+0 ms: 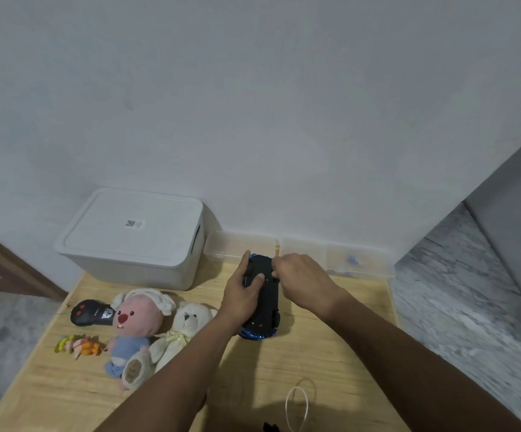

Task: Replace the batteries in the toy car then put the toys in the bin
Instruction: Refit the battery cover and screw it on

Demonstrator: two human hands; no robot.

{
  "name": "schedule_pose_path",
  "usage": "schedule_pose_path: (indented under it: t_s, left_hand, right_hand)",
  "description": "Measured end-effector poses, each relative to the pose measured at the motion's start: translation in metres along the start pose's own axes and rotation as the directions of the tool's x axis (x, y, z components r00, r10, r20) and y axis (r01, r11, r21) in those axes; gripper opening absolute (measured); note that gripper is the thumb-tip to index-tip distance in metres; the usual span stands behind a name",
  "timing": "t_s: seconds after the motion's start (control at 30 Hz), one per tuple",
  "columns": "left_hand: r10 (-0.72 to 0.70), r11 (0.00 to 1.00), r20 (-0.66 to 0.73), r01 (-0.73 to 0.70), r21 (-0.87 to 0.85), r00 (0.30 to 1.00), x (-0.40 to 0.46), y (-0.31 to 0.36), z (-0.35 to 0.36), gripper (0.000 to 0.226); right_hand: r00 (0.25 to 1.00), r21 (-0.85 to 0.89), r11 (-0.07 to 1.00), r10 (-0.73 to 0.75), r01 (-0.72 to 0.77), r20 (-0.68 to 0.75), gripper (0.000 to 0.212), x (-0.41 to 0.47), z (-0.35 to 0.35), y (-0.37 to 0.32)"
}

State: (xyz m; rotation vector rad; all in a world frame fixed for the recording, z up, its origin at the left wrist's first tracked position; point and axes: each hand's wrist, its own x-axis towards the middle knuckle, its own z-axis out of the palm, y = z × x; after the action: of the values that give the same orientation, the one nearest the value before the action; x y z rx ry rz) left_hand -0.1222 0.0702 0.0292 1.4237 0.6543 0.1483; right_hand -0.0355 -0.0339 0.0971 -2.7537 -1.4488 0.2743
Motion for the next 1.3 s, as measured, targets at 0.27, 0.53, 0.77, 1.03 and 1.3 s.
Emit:
schedule_pose_path:
  t_s: [0.27, 0.53, 0.77, 1.03, 1.3]
  left_hand:
    - [0.042, 0.999, 0.032, -0.043, 0.025, 0.999, 0.005, -0.001, -0.003, 0.063]
    - [0.075, 0.997, 0.022, -0.075, 0.035, 0.997, 0.006, -0.001, -0.002, 0.063]
    - [0.104, 0.992, 0.009, -0.105, 0.064, 0.995, 0.009, 0.002, -0.003, 0.063]
    - [0.12, 0.987, 0.011, -0.121, 0.104, 0.993, 0.009, 0.001, -0.003, 0.062]
    - [0.093, 0.992, 0.013, -0.094, 0.081, 0.996, 0.011, -0.005, -0.001, 0.063]
  right_hand:
    - [0.998, 0.044, 0.999, -0.002, 0.0, 0.058, 0.015, -0.004, 0.002, -0.003]
    - [0.994, 0.116, 0.992, 0.041, -0.052, 0.1, 0.021, -0.009, 0.002, -0.002]
    - [0.995, 0.123, 0.99, 0.065, -0.074, 0.074, 0.02, -0.007, 0.007, 0.001]
    - [0.996, 0.054, 0.995, 0.085, -0.085, 0.006, 0.026, -0.002, 0.015, 0.005]
    - [0.998, 0.066, 0.996, 0.06, -0.062, 0.031, 0.02, -0.005, 0.007, 0.001]
